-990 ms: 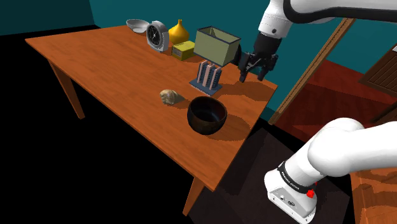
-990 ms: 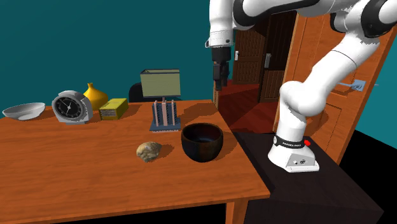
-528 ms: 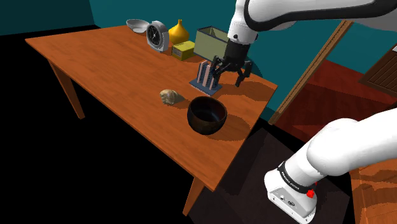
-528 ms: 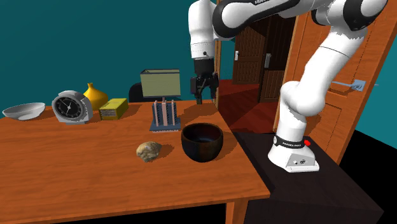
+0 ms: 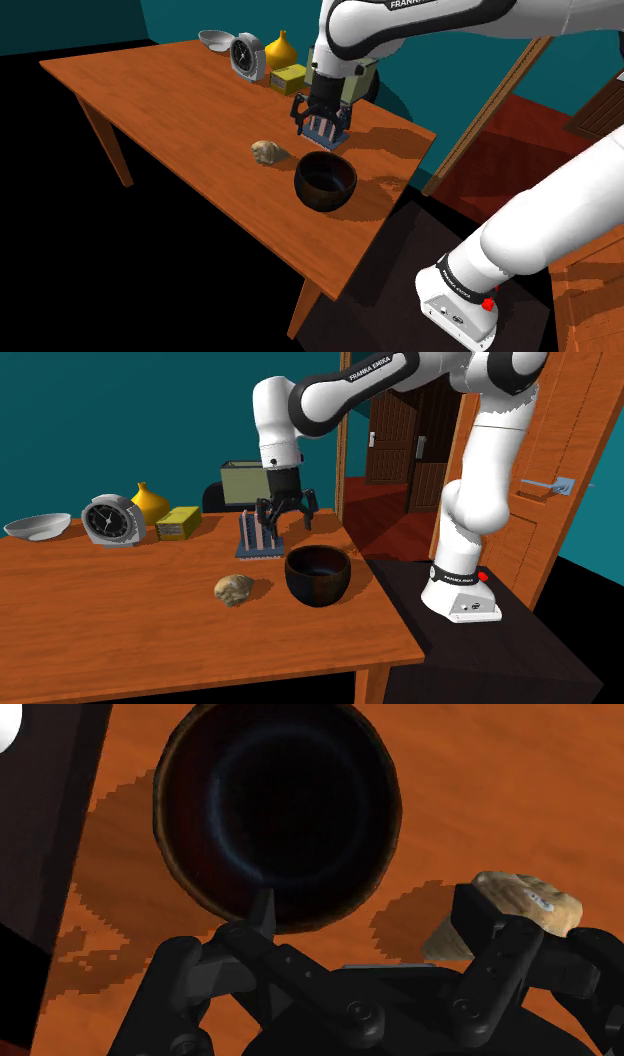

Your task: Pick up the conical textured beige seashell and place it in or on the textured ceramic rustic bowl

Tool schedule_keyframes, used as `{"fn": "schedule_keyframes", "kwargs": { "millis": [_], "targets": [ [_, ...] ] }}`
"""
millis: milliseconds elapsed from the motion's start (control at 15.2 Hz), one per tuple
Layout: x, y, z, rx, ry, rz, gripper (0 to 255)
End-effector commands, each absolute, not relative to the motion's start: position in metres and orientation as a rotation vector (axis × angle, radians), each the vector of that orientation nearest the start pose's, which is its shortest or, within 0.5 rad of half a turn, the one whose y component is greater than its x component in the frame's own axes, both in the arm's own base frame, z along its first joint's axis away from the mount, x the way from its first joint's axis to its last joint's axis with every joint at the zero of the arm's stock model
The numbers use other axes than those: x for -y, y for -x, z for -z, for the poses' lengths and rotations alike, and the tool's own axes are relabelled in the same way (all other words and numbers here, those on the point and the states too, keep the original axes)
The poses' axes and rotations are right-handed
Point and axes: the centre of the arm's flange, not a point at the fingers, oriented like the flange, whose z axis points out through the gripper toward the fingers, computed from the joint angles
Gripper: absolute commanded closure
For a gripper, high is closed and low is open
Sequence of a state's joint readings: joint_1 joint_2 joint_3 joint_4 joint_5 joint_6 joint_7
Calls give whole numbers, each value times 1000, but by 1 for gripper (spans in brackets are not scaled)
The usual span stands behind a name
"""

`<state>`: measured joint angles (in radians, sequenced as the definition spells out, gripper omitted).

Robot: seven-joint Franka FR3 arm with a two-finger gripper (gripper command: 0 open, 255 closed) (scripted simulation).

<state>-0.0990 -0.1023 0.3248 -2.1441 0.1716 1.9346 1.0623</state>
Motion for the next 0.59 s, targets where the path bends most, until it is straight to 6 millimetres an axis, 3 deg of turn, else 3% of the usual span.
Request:
{"fn": "schedule_keyframes", "kwargs": {
  "millis": [0, 528],
  "targets": [
    [-131, -513, -422, -1488, 2718, -273, 0],
    [-134, -604, -364, -1927, 2430, -339, 0]
  ]
}}
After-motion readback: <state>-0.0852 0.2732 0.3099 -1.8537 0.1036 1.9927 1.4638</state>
